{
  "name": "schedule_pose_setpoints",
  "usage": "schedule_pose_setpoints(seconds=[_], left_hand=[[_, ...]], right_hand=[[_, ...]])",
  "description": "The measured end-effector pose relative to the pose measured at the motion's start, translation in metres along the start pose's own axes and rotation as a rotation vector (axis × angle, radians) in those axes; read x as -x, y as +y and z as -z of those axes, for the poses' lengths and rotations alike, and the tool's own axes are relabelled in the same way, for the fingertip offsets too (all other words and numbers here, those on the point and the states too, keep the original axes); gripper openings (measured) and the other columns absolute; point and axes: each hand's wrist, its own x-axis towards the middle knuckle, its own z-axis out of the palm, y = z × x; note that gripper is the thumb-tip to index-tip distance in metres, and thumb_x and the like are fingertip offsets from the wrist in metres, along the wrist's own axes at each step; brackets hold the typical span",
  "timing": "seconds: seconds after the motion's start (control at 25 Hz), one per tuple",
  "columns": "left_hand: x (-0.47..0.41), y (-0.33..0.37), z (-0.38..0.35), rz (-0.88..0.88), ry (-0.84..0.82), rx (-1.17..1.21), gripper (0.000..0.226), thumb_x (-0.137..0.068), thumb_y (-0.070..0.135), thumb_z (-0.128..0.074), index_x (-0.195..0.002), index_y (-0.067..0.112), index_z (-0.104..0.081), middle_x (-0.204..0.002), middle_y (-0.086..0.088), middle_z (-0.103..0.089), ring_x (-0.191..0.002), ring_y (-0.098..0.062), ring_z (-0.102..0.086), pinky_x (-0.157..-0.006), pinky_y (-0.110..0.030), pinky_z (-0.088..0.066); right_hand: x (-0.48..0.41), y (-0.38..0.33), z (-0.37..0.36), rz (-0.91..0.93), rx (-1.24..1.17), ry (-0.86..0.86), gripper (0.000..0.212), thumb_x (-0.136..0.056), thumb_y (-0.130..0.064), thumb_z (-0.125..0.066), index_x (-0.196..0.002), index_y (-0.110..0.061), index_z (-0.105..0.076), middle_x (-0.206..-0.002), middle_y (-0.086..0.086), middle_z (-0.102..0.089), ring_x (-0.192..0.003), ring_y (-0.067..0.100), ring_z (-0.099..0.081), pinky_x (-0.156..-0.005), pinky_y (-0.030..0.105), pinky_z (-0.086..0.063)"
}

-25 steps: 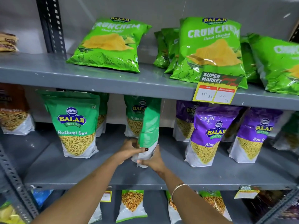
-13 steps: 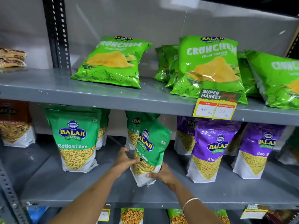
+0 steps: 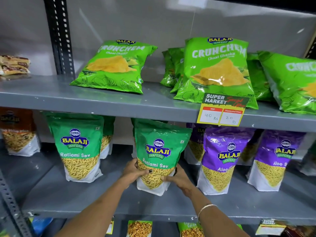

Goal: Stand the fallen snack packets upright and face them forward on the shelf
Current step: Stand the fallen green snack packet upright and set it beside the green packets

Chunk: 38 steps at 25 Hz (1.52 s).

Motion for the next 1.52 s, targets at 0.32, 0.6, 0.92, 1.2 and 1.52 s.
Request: schedule_pose_setpoints(seconds=[0.32,0.6,0.92,1.2,1.52], left_hand=[[0.003,-0.007,-0.002,0.100,0.107,-0.279,0.081,-0.053,0.047,-0.079,-0.121,0.016,-0.049,-0.131,-0.009,-0.052,-0.119,-0.027,-0.052,-0.102,-0.040,-0.044],[0.020,-0.045,0.124,0.496,0.136,-0.042,0.088,-0.078,0.048,-0.064,-0.146,0.008,-0.022,-0.153,-0.014,-0.027,-0.139,-0.029,-0.032,-0.108,-0.039,-0.035],[-0.011,-0.094,0.259,0.126,0.316,-0.122,0.103,-0.066,0.006,-0.080,-0.146,0.001,-0.015,-0.154,-0.017,-0.024,-0.141,-0.027,-0.027,-0.112,-0.032,-0.028],[-0.019,-0.120,0.262,0.038,0.137,0.001,0.041,-0.074,0.002,-0.072,-0.108,0.007,-0.049,-0.127,-0.022,-0.059,-0.111,-0.028,-0.058,-0.098,-0.042,-0.046],[0.041,-0.118,0.265,0.049,0.123,-0.086,0.056,-0.072,0.012,-0.076,-0.119,-0.002,-0.050,-0.127,-0.018,-0.060,-0.116,-0.030,-0.057,-0.101,-0.040,-0.046]], right_hand=[[-0.002,-0.014,0.004,-0.037,0.131,-0.075,0.079,-0.052,-0.016,-0.086,-0.123,-0.008,-0.052,-0.123,0.012,-0.064,-0.111,0.027,-0.060,-0.101,0.042,-0.047],[0.001,-0.077,-0.043,-0.695,0.715,-0.641,0.016,-0.071,-0.021,-0.071,-0.074,-0.006,-0.068,-0.053,0.014,-0.068,-0.049,0.027,-0.070,-0.055,0.038,-0.061],[-0.019,-0.091,-0.251,-0.181,0.326,-0.253,0.117,-0.060,-0.043,-0.077,-0.149,-0.013,-0.008,-0.158,0.002,-0.015,-0.144,0.022,-0.021,-0.113,0.032,-0.029],[-0.007,-0.083,-0.289,-0.094,-0.048,-0.075,0.065,-0.062,0.005,-0.074,-0.120,0.000,-0.043,-0.097,0.002,-0.059,-0.082,0.011,-0.057,-0.046,0.002,-0.045],[0.037,-0.067,-0.292,-0.076,0.231,0.134,0.074,-0.066,-0.020,-0.081,-0.128,0.000,-0.046,-0.110,0.023,-0.064,-0.090,0.027,-0.061,-0.082,0.043,-0.051]])
